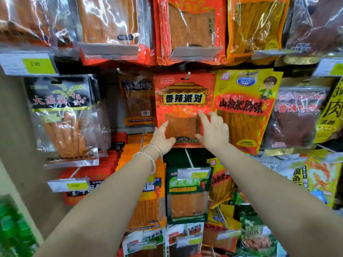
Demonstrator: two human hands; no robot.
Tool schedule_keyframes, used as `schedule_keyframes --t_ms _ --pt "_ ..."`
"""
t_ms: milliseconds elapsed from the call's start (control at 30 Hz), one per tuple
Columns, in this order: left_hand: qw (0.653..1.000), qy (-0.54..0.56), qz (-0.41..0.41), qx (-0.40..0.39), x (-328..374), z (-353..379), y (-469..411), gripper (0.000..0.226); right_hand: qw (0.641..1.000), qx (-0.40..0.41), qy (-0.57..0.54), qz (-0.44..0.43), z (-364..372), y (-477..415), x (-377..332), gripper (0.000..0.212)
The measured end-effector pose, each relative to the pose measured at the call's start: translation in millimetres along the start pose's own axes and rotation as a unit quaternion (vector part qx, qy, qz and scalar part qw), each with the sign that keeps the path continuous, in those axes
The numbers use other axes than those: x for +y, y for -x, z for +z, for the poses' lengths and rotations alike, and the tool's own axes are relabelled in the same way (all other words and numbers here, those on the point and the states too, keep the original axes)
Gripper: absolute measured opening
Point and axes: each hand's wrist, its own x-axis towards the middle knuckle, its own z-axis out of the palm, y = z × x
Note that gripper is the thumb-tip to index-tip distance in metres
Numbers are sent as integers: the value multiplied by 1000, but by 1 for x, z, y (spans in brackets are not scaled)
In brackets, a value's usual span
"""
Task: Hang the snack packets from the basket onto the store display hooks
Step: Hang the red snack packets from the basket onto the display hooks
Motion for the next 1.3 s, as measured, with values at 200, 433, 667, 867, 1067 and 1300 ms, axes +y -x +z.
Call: schedule_keyframes --t_ms 200,433,667,867,1067,1300 --pt "999 -41 -6 5 -4 -8 25 59 992 -42 -110 39 -14 33 -9 55" --pt "981 70 171 65 -26 -9 129 23 946 19 -297 127 -24 155 -20 22" --pt "980 118 -91 -130 -154 29 302 16 843 -187 -421 278 20 354 -33 17" --pt "879 41 -421 -219 -257 50 490 28 686 -463 -387 406 43 528 -58 11" --pt "796 4 -548 -258 -264 46 665 26 612 -662 -257 347 19 659 -72 20" --pt "786 5 -610 -104 -282 -2 731 24 633 -730 -193 169 16 672 -120 17"
